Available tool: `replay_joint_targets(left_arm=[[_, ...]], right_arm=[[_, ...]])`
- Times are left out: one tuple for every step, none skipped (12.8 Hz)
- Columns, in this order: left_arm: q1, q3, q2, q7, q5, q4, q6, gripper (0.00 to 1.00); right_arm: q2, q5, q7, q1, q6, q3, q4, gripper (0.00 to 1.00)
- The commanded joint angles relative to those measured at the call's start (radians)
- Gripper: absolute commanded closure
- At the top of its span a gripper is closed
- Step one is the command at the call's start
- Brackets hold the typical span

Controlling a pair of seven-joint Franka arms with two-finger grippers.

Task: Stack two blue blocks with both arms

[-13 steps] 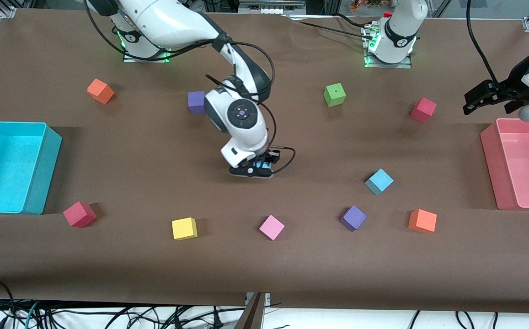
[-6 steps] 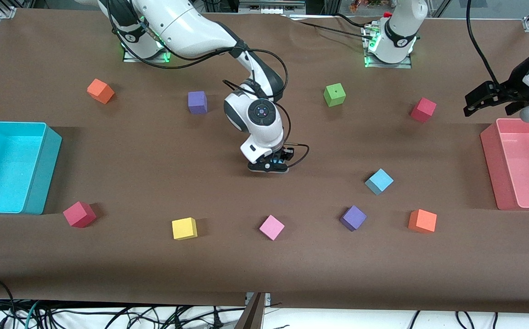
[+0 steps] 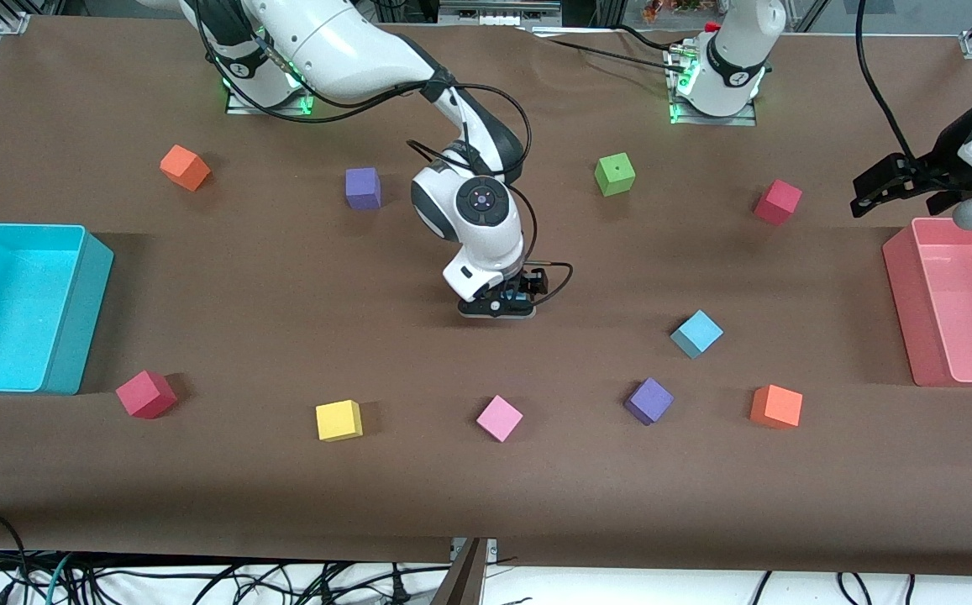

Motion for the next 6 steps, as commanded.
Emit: replay_joint_targets(left_arm=[[0.007,-0.002,-0.001,0.006,-0.019,0.001,0.008,0.0],[0.005,-0.002,0.002,0.029,-0.017,0.001,0.007,0.0],[-0.001,-0.002,0.009,0.061,-0.016,0.001,0.001,0.0],[-0.005,-0.003,0.011,0.068,-0.013,0.001,-0.002,0.0],[-0.005,-0.005,0.011,0.068,-0.016,0.004,-0.002,0.0],[-0.005,-0.003,0.012,0.068,-0.017,0.019,-0.001,0.0]], right_arm=[[-0.12,0.012,-0.3,-0.091,-0.124,0.007,-0.023,0.0],[-0.159,0.013,-0.466,-0.128,-0.166,0.009,-0.043,0.0],[-0.182,0.029,-0.618,-0.174,-0.183,0.012,-0.055,0.0],[-0.205,0.074,-0.765,-0.211,-0.184,0.012,-0.075,0.0],[-0.22,0.137,-0.914,-0.251,-0.183,0.011,-0.104,0.0],[-0.225,0.201,-1.06,-0.289,-0.181,0.011,-0.123,0.0]])
